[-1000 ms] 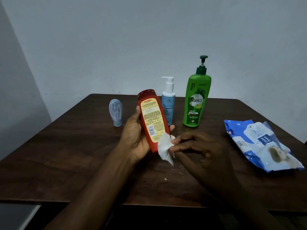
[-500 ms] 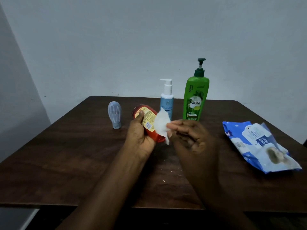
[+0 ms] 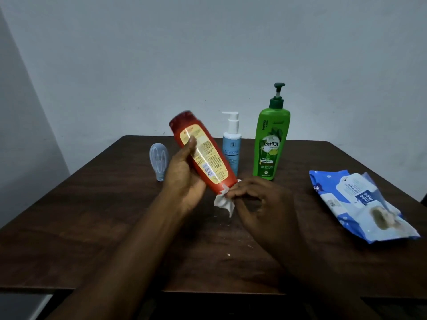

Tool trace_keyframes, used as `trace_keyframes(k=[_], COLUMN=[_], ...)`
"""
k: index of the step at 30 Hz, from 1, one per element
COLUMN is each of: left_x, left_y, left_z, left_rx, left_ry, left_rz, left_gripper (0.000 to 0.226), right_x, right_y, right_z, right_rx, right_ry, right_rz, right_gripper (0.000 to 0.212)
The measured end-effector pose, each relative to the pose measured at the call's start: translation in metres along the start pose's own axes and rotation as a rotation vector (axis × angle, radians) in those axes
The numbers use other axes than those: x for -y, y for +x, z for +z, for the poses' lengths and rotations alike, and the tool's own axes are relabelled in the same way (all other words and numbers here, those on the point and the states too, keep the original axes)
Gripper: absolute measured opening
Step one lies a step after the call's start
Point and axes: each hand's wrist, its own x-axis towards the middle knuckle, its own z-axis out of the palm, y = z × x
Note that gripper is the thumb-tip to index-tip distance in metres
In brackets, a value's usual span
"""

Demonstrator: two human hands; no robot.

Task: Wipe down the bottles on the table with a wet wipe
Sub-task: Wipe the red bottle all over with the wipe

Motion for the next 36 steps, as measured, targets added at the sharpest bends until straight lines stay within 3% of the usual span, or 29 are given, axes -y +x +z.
trace_keyframes(k=[4,9,21,36], left_x=[-0.021,-0.034,-0.025,-0.022], left_y=[0.018,0.051,0.092,0.1], left_z=[-0.004,-0.015,-0.031,-0.032], left_rx=[0.097,0.04,-0.072,-0.088], left_ry=[0.446,0.808,0.838,0.89], left_rz=[0.162,0.288,0.33,0.337], left_gripper=[0.035,0.033,0.035,0.041], right_x=[-0.018,-0.034,-0.051,-0.048], right_y=[0.016,0.025,0.009,0.009], right_z=[0.002,0.01,0.017,0.017], right_rx=[0.037,0.017,0.049,0.04], right_ry=[0.038,0.076,0.145,0.163], right_rz=[0.178,0.222,0.297,0.267], right_gripper=[0.021,0.021,0.028,0.028])
